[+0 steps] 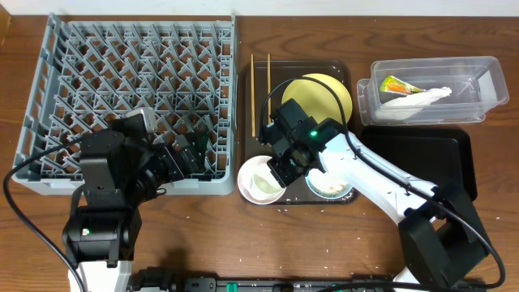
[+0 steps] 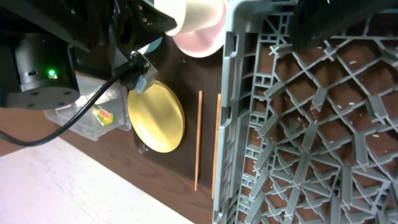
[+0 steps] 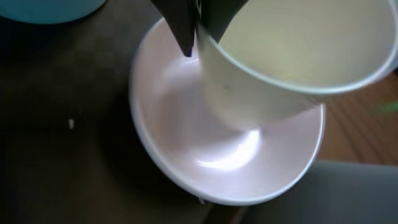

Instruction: Sort waste into correct bins and load items into the dishwasher

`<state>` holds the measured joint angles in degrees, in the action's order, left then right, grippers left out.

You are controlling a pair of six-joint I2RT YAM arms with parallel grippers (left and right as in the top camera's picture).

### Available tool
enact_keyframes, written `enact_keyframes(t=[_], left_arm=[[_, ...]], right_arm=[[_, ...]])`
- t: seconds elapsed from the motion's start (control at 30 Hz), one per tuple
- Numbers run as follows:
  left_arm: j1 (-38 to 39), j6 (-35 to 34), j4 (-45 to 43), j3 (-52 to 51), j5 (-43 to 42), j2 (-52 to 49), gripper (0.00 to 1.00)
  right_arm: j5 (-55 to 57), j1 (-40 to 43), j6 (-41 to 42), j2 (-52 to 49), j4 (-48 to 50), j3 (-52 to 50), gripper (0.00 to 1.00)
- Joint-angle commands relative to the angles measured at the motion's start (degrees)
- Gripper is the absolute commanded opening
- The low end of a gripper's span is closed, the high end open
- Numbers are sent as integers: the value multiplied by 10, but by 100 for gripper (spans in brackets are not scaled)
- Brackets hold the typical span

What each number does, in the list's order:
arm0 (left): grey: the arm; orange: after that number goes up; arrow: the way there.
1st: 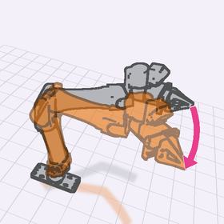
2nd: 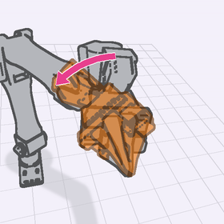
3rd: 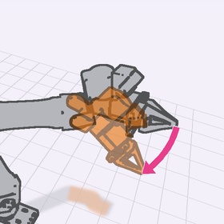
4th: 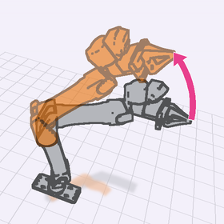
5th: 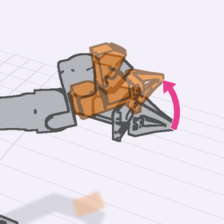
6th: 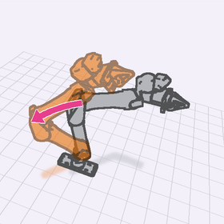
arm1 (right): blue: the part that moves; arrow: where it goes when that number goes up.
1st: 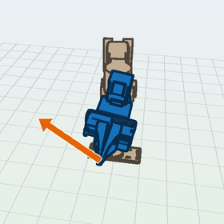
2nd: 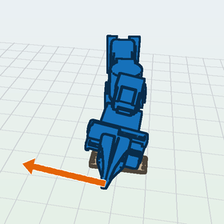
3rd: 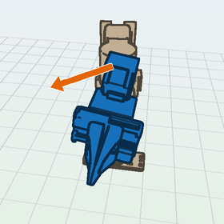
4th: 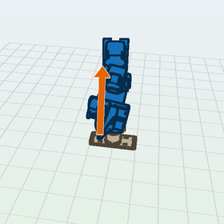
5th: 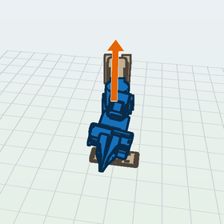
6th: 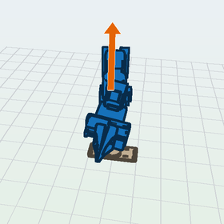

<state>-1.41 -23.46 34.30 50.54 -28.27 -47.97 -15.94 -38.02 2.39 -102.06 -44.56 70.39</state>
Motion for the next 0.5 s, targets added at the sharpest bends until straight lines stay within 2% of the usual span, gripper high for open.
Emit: enact_keyframes(t=[0.0,0.23,0.37,0.43,0.47], left_arm=[[-1,-36,-3,12,-21,-7,98],[-1,-34,-98,12,-165,-40,98],[-1,-64,-165,12,-241,-67,99],[-1,-88,-189,12,-278,-83,100],[-1,-103,-206,12,-313,-97,98]], right_arm=[[-11,22,-1,23,-10,22,1],[-181,136,-19,92,-8,84,1],[-273,206,-23,106,37,92,1],[-360,236,-23,105,73,92,1],[-440,252,-23,103,103,92,1]])
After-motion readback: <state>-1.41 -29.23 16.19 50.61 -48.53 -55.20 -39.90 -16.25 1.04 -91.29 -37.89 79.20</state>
